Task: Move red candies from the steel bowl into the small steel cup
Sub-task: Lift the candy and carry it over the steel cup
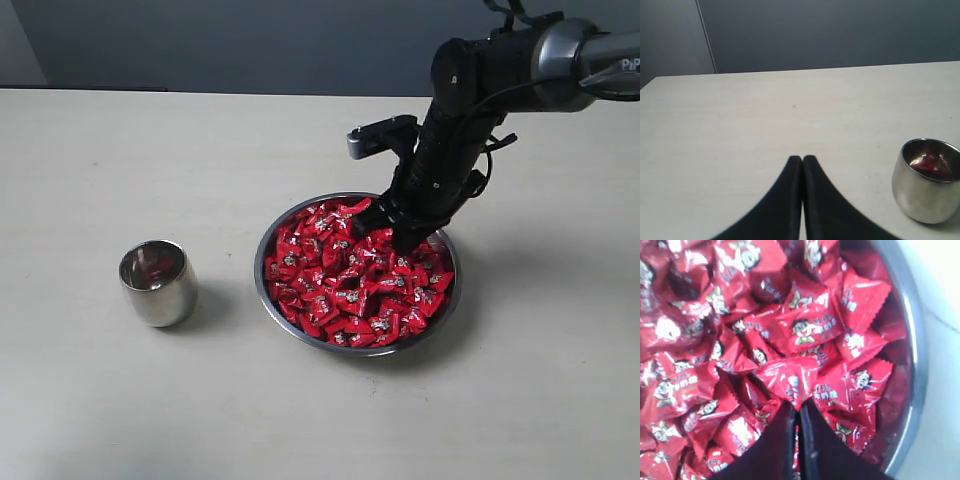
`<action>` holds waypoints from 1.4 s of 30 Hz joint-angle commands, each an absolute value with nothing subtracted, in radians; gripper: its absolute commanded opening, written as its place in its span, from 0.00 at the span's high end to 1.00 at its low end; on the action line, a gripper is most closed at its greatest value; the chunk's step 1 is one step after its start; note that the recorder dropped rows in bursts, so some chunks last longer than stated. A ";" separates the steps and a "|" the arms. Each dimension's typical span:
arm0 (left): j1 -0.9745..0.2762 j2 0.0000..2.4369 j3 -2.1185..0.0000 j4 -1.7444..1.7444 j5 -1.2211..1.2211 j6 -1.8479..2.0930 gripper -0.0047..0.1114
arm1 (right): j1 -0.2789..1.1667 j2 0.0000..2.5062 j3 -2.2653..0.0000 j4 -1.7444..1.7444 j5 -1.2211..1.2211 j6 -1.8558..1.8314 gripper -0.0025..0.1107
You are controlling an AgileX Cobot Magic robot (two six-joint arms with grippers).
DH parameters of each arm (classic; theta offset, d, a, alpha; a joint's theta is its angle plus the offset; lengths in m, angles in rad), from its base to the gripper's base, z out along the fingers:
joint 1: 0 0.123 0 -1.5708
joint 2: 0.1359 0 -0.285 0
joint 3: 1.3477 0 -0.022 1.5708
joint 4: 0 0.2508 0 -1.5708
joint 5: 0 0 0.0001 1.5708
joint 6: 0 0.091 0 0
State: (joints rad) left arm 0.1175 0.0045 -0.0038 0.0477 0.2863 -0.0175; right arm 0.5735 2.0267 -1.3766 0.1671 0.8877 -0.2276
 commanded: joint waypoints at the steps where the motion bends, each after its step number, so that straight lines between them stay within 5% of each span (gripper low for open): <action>1: 0.118 0.000 0.000 0.045 0.284 -0.019 0.96 | 0.570 1.936 -1.381 0.218 0.819 -0.237 0.99; 28: 0.118 0.000 0.000 0.045 0.284 -0.019 0.96 | 0.800 1.794 -1.125 0.671 0.273 -0.737 0.99; 42: 0.118 0.000 0.000 0.045 0.284 -0.019 0.96 | 0.841 1.961 -1.428 1.014 0.612 -1.074 0.99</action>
State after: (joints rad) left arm 0.1175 0.0045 -0.0038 0.0477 0.2863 -0.0175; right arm 0.8245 1.9228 -1.3598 1.0110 0.5359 -1.0574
